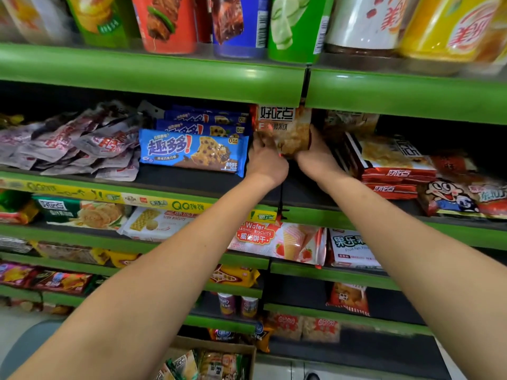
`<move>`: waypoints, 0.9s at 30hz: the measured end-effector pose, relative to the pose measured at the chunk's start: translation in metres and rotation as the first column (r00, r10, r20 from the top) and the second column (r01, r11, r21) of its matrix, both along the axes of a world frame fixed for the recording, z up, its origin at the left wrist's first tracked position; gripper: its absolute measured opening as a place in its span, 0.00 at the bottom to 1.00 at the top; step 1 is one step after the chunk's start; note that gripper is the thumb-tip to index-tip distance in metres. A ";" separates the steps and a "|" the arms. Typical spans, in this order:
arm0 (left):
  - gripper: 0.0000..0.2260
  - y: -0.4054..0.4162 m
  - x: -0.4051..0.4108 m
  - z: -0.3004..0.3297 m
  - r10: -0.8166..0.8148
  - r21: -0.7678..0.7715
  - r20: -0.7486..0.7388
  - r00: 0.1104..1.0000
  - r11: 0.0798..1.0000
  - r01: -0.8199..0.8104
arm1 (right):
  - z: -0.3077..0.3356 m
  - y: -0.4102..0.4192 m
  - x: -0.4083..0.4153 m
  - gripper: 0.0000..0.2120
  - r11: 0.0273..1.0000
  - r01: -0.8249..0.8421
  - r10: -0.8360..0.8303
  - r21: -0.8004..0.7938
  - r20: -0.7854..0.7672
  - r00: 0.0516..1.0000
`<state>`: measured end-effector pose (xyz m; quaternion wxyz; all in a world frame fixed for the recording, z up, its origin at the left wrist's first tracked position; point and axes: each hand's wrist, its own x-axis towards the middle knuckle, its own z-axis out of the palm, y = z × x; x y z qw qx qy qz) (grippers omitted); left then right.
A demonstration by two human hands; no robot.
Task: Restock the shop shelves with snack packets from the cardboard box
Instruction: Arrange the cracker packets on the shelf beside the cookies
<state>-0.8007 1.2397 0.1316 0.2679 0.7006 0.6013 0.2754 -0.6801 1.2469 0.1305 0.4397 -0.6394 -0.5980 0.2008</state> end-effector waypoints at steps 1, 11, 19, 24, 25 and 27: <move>0.32 -0.001 0.001 0.001 -0.002 0.006 -0.019 1.000 1.000 0.002 | 0.000 0.001 0.002 0.19 1.000 0.012 -0.012 -0.028 0.001 1.000; 0.28 0.003 -0.001 0.006 -0.015 0.025 -0.056 0.998 1.000 0.017 | -0.002 0.001 0.009 0.18 0.998 0.062 -0.062 -0.019 0.002 0.998; 0.28 0.004 0.006 0.008 0.003 0.035 0.006 1.000 0.999 -0.003 | -0.001 0.004 0.014 0.23 0.993 0.099 -0.099 -0.067 0.012 0.995; 0.30 0.004 0.005 0.002 0.013 0.045 -0.066 0.998 0.999 -0.010 | -0.003 -0.005 0.017 0.22 0.998 0.060 -0.060 0.003 0.075 0.995; 0.30 0.004 0.006 0.003 0.004 0.042 -0.074 0.997 0.999 -0.001 | -0.003 -0.006 0.016 0.22 0.999 0.051 -0.052 0.007 0.085 0.995; 0.30 0.006 0.007 0.004 -0.029 0.046 -0.082 0.996 0.998 0.033 | -0.003 -0.007 0.016 0.24 0.998 0.055 -0.055 0.009 0.079 0.995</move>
